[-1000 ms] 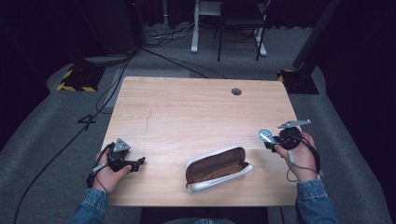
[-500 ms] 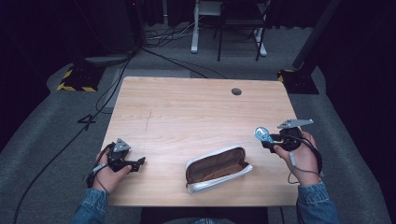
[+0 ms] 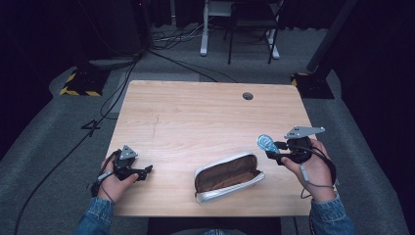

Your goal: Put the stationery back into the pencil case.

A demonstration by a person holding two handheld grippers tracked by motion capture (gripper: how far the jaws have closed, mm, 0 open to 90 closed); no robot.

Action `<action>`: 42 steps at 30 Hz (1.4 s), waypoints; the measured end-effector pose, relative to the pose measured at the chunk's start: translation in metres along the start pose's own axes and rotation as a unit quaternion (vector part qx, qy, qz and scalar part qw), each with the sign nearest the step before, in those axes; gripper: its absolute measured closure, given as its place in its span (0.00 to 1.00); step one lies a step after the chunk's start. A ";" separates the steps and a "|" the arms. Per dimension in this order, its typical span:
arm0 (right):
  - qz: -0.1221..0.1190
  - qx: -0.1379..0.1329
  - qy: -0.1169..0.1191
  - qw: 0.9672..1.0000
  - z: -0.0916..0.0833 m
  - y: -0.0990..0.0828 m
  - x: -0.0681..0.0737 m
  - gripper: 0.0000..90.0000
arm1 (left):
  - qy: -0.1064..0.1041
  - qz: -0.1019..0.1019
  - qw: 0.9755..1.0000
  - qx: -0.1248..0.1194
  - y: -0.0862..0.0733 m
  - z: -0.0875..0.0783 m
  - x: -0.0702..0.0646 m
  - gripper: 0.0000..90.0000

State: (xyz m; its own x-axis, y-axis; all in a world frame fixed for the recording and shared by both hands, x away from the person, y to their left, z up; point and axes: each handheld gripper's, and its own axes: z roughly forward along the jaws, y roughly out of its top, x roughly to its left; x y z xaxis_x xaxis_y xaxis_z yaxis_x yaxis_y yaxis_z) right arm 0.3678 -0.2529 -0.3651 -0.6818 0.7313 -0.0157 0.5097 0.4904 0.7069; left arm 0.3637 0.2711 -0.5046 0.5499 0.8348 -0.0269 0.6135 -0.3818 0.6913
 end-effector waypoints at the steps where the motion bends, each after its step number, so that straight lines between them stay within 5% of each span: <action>1: -0.004 -0.001 0.003 1.000 -0.001 0.001 0.002 0.56 | 0.000 0.000 1.000 0.000 0.000 0.000 0.000 0.17; 18: -0.067 -0.001 0.095 0.993 0.016 0.016 0.051 0.56 | 0.001 0.002 1.000 0.001 0.000 0.000 0.000 0.17; 30: -0.116 -0.001 0.148 0.982 0.032 0.020 0.077 0.56 | 0.001 0.002 1.000 0.001 0.000 0.000 -0.001 0.17; 42: -0.154 0.016 0.169 0.973 0.042 0.019 0.086 0.56 | 0.001 0.002 1.000 0.001 0.000 0.000 -0.001 0.17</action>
State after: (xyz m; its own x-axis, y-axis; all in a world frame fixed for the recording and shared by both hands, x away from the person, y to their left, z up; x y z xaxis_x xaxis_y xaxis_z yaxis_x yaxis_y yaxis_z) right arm 0.3407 -0.1603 -0.3823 -0.9359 0.3519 0.0139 0.2658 0.6799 0.6834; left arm 0.3639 0.2704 -0.5047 0.5511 0.8341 -0.0236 0.6133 -0.3857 0.6892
